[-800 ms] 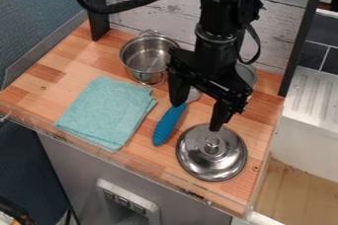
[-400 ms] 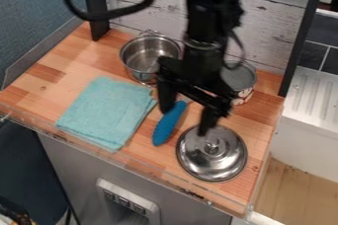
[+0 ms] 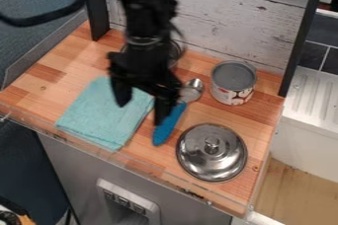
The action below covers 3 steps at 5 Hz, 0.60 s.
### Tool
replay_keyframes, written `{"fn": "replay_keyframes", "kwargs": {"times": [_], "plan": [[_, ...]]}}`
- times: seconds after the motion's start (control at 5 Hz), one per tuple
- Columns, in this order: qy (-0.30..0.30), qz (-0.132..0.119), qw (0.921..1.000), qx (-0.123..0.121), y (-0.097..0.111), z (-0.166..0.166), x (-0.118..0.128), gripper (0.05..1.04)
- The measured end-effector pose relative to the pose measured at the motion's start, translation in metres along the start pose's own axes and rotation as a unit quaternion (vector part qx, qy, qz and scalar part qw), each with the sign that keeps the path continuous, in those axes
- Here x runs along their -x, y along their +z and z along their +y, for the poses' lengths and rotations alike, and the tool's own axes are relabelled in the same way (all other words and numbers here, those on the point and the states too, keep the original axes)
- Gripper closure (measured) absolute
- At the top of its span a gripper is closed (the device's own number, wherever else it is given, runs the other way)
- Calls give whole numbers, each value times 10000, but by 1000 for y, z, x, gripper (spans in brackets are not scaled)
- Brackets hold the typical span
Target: Move the blue cloth to the left on the table
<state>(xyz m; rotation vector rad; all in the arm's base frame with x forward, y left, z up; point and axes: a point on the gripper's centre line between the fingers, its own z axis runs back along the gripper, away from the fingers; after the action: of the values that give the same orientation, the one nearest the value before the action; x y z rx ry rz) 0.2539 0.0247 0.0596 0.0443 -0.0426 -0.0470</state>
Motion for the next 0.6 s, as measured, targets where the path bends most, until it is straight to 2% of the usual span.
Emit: {"fn": "replay_keyframes", "kwargs": {"times": [0.2, 0.4, 0.6], "plan": [[172, -93, 9998, -30, -14, 24, 0, 82], [230, -61, 9997, -72, -34, 36, -2, 82], [309, -32, 9995, -55, -44, 47, 0, 82]]}}
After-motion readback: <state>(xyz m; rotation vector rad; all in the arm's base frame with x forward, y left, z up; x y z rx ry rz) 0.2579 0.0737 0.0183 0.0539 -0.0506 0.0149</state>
